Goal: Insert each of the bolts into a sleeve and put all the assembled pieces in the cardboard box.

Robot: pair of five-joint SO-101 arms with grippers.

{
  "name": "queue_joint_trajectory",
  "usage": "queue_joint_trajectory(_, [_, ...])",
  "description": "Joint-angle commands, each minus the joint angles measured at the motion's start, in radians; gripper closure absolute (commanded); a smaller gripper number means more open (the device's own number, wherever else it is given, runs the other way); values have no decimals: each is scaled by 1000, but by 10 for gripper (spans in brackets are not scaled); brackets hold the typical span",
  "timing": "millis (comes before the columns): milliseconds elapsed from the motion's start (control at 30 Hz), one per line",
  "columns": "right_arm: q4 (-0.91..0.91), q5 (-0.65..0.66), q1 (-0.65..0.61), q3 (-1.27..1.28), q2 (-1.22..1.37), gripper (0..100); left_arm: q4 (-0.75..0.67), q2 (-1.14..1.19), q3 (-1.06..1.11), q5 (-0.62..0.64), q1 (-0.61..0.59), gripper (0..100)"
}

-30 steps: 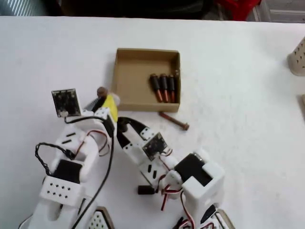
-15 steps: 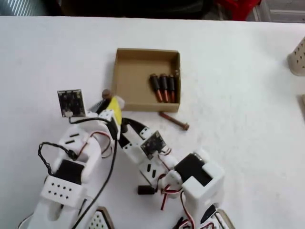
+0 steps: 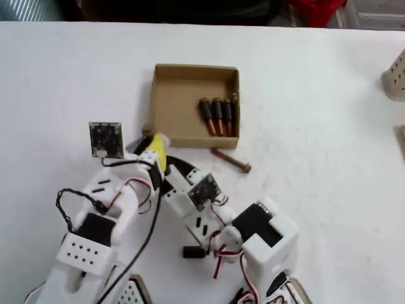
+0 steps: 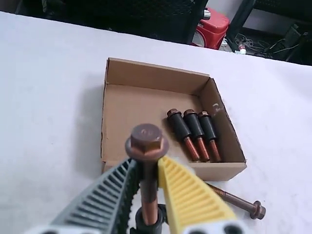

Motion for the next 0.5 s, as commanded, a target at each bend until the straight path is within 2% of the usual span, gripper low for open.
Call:
queue_joint_trajectory(0, [-7, 8, 10, -23, -10, 981, 3, -33, -5, -5, 24, 980])
queue_joint_trajectory(233, [-5, 8, 10, -21, -10, 981, 11, -31, 15, -18, 27, 980])
queue_joint_trajectory(367, [-4, 8, 10, -21, -10, 981, 12, -31, 64, -132, 67, 980])
queue_joint_trajectory(467, [-4, 8, 10, -21, -8, 981, 9, -31, 74, -146, 74, 980])
